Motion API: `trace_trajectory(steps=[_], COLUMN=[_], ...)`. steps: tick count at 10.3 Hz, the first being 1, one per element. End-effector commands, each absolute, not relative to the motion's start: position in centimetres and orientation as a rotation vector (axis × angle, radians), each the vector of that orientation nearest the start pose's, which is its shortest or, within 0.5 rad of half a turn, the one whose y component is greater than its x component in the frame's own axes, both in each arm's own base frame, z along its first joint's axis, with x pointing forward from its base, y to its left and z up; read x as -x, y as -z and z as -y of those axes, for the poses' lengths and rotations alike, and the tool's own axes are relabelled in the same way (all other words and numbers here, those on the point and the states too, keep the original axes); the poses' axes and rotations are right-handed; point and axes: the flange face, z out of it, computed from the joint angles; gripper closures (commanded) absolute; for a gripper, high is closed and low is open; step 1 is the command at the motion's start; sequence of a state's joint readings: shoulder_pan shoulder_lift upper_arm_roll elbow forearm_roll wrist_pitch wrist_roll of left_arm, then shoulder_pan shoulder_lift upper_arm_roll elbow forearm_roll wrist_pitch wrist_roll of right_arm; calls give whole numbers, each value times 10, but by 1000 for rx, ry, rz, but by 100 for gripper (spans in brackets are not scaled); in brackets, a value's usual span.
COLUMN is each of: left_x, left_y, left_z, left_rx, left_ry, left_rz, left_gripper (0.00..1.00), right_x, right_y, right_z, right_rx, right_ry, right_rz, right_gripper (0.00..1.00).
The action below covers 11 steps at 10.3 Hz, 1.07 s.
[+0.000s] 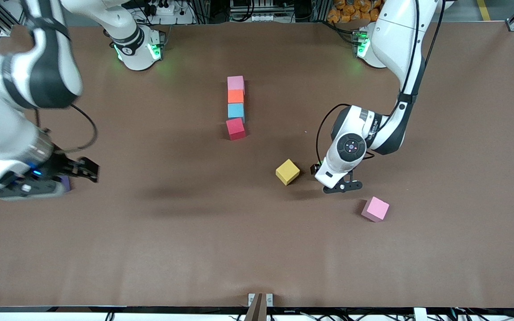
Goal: Arrange blocks into number 1
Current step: 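Place the red cube below the cyan cube while the left gripper grasps the green cube, then return the right gripper to rest while the left gripper lifts the green cube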
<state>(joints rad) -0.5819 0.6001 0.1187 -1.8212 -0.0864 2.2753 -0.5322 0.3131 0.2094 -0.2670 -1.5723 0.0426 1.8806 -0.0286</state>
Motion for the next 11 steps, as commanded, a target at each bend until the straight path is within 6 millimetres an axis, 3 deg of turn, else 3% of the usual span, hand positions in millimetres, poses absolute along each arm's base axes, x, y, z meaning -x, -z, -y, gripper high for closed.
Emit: trace_trajectory(steps=[1,2,3,4,7,9,10,11], left_x=[-565,-560,-558,-561,-571,-571,-566,-545], left_y=[-195,-190,-191,-196,-254,-282,-282,-268], left_z=[297,303,306,304,316,362,389,428], left_rx=[3084,3079,3081,3086,3136,3173,3178,3169], left_ry=[-198,-208,-211,-202,-111,-68,-51,-65], left_rz=[151,150,152,169,192,266,294,288], left_gripper=[50,67,95,100,100,100,100,100], right_x=[-610,-605,-602,-599,-586,-581,-583,-583], right_y=[-565,-577,-582,-589,-618,-621,-618,-616], right_z=[-33,-23,-12,-8,-3,-2,0,-1], right_rx=[3126,3114,3112,3118,3143,3145,3145,3145], right_ry=[166,180,168,143,73,56,46,39], right_rz=[23,-85,-105,-115,-120,-128,-137,-140], right_gripper=[0,0,0,0,0,0,0,0])
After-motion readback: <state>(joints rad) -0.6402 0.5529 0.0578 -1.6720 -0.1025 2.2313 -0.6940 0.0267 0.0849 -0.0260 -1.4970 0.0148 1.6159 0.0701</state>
